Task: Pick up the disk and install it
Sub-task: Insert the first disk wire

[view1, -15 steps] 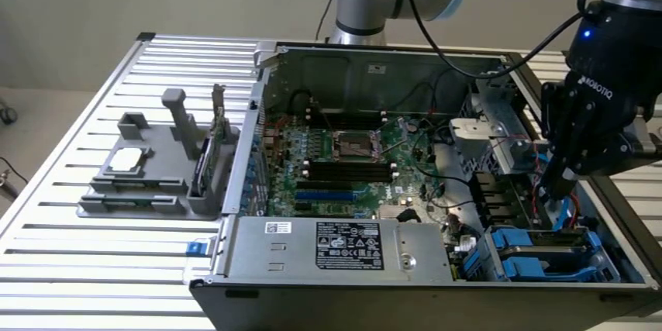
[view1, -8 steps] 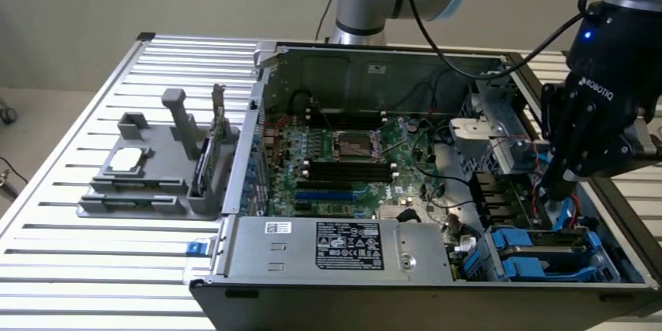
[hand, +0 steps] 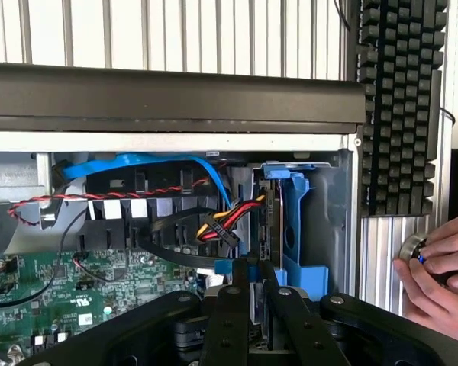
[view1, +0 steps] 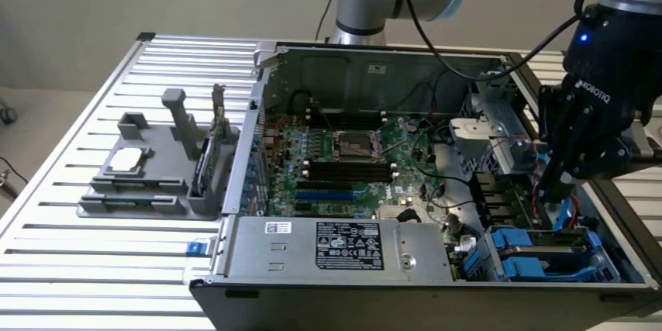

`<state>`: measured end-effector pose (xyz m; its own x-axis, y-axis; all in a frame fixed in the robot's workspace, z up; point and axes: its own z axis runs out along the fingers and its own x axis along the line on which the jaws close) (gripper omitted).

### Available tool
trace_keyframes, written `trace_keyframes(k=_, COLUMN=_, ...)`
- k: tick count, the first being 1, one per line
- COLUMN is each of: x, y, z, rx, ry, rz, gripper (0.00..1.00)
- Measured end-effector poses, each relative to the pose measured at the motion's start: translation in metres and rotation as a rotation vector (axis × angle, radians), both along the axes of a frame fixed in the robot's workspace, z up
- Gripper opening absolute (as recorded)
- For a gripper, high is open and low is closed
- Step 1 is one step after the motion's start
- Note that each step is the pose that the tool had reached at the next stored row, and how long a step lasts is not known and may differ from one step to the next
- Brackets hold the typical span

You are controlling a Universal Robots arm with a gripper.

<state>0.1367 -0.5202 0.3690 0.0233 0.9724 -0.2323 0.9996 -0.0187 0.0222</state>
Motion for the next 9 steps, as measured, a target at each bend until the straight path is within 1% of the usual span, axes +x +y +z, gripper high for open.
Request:
trace_keyframes(k=5, x=0.0, y=-0.0038, z=-0.0064, rx=0.003, ry=0.0002, rz=0.009, gripper=0.16)
trace_keyframes(k=6, x=0.0, y=-0.0051, z=-0.0078, rx=0.0044, ry=0.0002, rz=0.01, gripper=0.16)
trace_keyframes(k=9, x=0.0, y=-0.0098, z=-0.0122, rx=0.0112, ry=0.0002, rz=0.013, gripper=0.16)
